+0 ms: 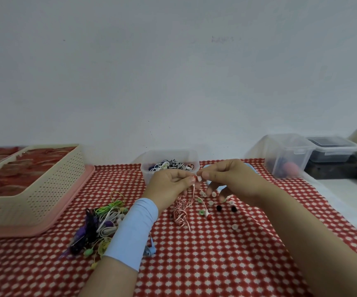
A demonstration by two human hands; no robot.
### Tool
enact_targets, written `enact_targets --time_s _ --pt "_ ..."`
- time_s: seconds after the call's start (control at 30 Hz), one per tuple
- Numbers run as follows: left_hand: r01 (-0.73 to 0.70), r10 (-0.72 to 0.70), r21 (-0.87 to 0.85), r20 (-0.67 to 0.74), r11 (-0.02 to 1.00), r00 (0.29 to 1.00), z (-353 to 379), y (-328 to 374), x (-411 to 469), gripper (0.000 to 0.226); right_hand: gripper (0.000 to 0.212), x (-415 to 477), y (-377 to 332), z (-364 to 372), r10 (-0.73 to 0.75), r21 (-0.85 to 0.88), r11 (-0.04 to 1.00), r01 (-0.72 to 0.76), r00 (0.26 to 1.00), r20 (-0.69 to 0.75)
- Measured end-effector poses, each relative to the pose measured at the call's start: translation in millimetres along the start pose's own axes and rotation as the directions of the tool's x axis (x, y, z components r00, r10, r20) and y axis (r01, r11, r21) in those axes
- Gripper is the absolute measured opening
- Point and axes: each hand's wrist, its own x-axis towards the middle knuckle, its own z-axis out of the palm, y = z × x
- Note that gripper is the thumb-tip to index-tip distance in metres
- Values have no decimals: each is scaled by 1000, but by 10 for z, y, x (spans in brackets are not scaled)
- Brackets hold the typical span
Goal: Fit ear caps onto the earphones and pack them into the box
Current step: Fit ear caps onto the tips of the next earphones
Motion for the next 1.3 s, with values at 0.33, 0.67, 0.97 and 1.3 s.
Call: enact_targets --time_s 0.33,0.67,0.97,1.3 --pt "-34 34 -2 110 999 993 -31 45 -52 15 13 -16 -9 0 82 31 996 -83 996 40" --pt "-36 49 -156 83 987 995 44 68 -78 13 13 15 34 -21 83 115 989 -91 994 74" --pt "-55 62 -77 91 995 994 17 20 -62 16 11 27 22 -8 106 69 991 -111 992 66" --pt "41 -32 -145 66 989 997 -1 -18 -25 14 13 9 -57 46 -140 -187 974 125 988 -68"
